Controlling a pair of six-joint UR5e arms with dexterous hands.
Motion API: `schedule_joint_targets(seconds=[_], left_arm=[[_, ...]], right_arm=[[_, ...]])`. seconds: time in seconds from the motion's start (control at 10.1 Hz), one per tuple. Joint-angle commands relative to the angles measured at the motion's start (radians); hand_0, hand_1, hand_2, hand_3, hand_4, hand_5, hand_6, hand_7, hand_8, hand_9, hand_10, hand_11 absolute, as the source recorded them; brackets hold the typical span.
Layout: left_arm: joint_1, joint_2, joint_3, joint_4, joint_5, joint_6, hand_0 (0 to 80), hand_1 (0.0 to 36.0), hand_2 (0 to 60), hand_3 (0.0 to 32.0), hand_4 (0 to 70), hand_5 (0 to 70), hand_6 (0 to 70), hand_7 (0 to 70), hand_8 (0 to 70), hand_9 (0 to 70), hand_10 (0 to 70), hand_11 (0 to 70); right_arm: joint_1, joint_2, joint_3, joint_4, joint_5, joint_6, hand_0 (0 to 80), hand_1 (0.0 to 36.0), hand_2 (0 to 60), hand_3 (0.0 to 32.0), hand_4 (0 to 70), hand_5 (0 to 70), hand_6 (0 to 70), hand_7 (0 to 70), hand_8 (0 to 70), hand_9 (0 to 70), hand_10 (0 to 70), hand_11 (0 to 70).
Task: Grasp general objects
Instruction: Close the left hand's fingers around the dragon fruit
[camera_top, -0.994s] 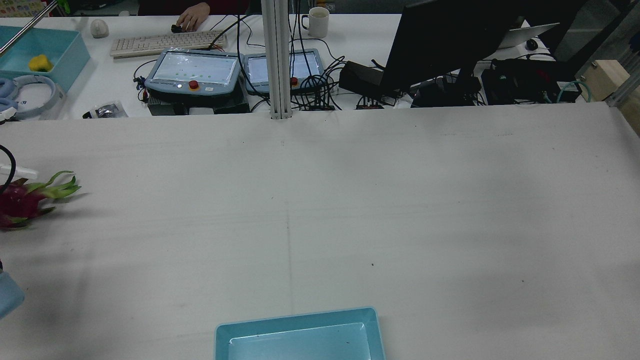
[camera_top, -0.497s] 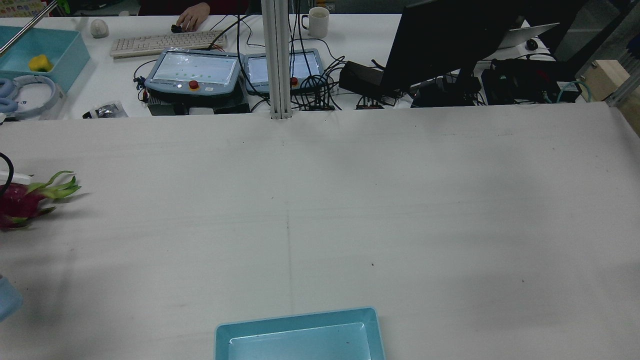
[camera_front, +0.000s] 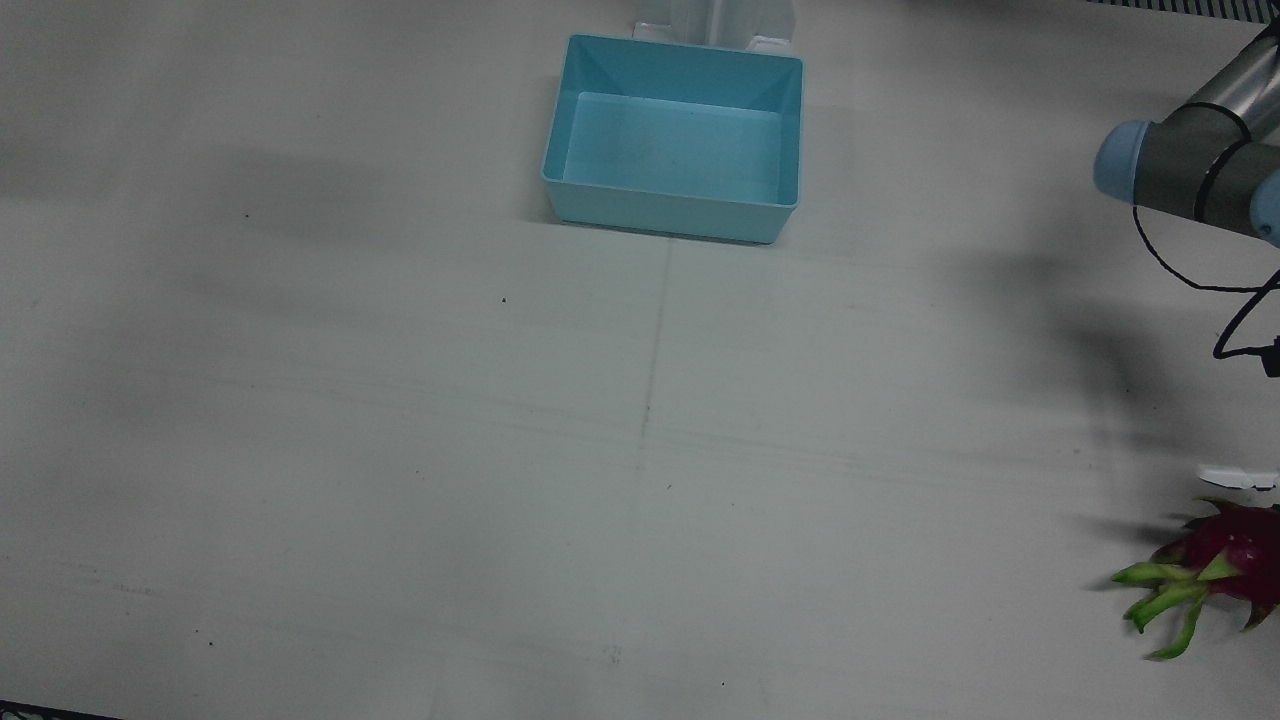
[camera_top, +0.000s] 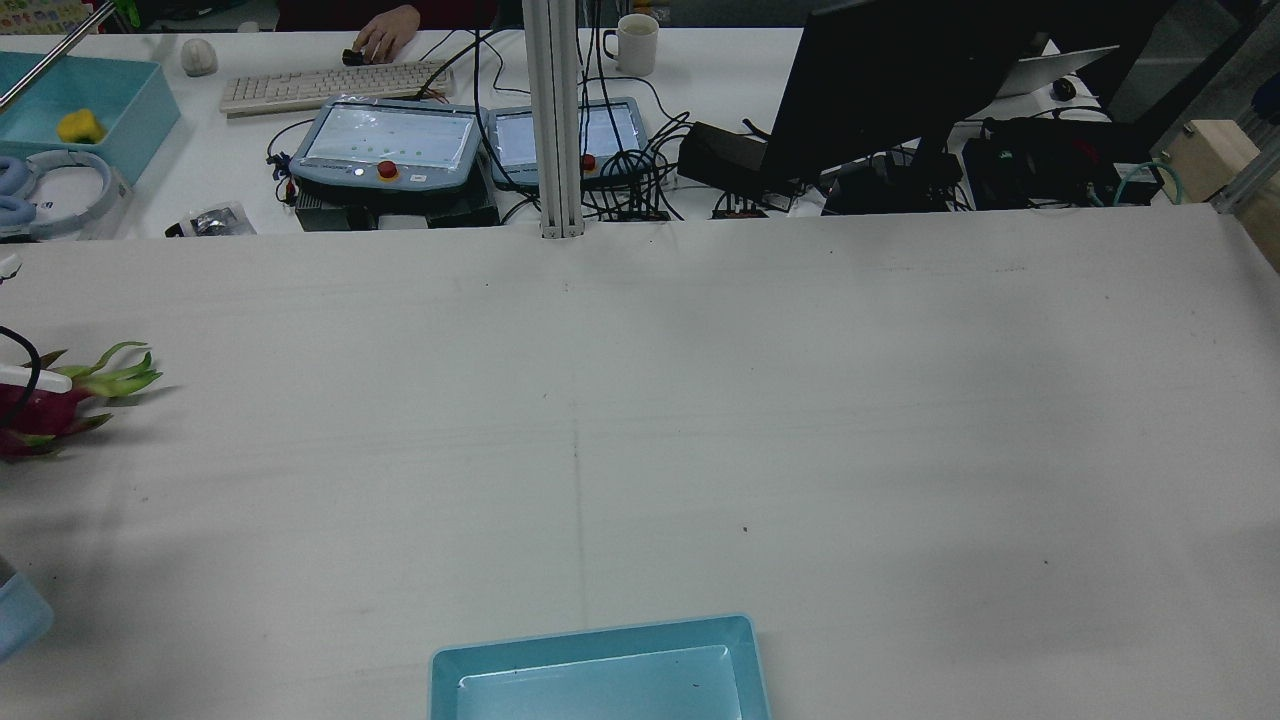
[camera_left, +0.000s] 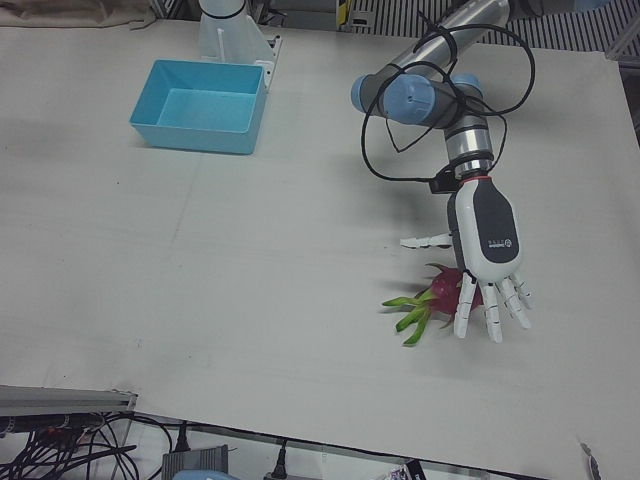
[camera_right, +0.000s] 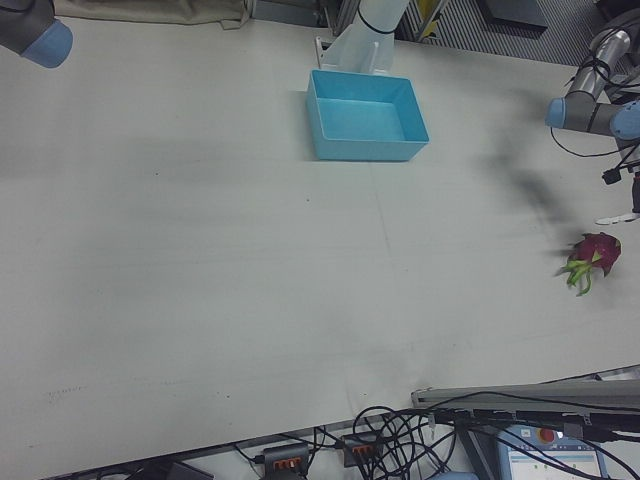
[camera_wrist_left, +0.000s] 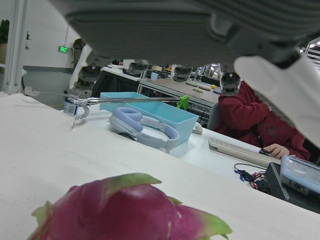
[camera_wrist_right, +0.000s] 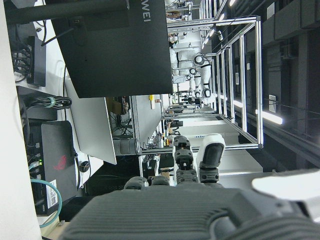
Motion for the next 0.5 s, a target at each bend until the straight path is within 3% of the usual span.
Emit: schedule_joint_targets(seconds=[0.0, 0.4], left_arm=[[0.075, 0.000, 0.026, -0.009, -0.053, -0.002, 51.1, 17.3, 0.0, 25.0, 0.0, 0.0, 0.0, 9.1, 0.0, 0.4, 2.5, 5.5], [0.079, -0.006, 0.064, -0.038, -0.058, 0.000, 51.2, 17.7, 0.0, 23.8, 0.0, 0.0, 0.0, 9.5, 0.0, 0.5, 4.3, 8.2]], right_arm=[[0.000, 0.000, 0.000, 0.000, 0.000, 0.000, 0.0, 0.0, 0.0, 0.0, 0.0, 0.0, 0.0, 0.0, 0.0, 0.0, 0.0, 0.0], [0.000, 0.000, 0.000, 0.000, 0.000, 0.000, 0.0, 0.0, 0.0, 0.0, 0.0, 0.0, 0.0, 0.0, 0.0, 0.0, 0.0, 0.0]])
